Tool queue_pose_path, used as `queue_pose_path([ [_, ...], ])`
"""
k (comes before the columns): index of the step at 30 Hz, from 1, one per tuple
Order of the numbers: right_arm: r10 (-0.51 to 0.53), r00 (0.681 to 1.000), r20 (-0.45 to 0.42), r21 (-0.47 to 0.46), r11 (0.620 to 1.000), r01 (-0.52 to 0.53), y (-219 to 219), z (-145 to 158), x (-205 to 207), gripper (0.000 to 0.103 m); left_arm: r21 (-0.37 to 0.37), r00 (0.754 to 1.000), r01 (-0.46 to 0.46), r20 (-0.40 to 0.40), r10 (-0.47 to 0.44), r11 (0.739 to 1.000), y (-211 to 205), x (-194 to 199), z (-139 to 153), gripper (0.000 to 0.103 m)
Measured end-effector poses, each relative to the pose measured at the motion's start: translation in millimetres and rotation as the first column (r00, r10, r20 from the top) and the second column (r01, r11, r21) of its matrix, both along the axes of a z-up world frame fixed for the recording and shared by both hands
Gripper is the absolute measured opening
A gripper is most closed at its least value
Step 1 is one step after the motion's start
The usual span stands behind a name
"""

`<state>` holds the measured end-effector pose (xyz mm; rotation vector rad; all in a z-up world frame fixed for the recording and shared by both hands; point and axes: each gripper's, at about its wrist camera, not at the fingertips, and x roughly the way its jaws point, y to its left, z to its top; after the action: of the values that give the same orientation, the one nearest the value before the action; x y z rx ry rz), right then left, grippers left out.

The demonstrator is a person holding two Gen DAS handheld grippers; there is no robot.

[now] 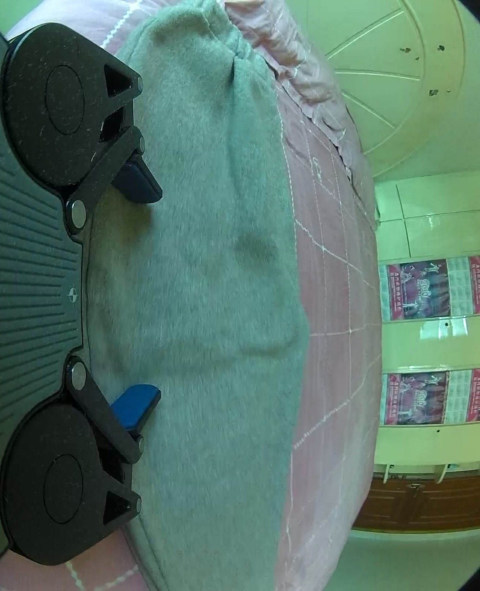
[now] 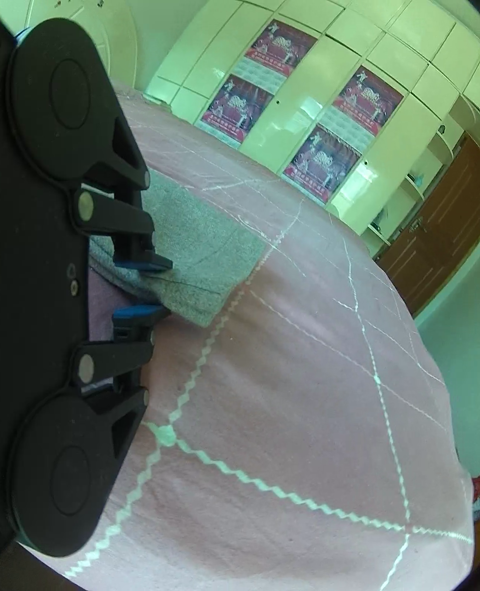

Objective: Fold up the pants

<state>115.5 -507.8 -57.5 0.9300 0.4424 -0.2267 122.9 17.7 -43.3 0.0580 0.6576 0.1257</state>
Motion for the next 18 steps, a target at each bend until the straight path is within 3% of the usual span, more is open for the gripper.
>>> queue_pose_path([
  [7, 0.003, 0.999, 0.037, 0.035, 0.999, -0.004, -3, 0, -9, 0.016, -0.085, 0.994, 0.109, 0.032, -0.106, 0.990, -98, 4, -2, 0.103],
  [12, -0.009, 0.999, 0.053, 0.051, 0.999, 0.006, -3, -1, -11, 0.017, -0.084, 0.985, 0.171, 0.023, -0.170, 0.982, -175, 15, 3, 0.103],
  [14, -0.023, 0.998, 0.061, 0.057, 0.998, 0.019, -3, -2, -13, 0.017, -0.114, 0.977, 0.214, 0.009, -0.214, 0.970, -197, 20, 7, 0.103],
  [18, -0.061, 0.995, 0.082, 0.065, 0.996, 0.055, -5, -1, -19, 0.019, -0.104, 0.967, 0.248, -0.031, -0.252, 0.963, -231, 23, 10, 0.103],
])
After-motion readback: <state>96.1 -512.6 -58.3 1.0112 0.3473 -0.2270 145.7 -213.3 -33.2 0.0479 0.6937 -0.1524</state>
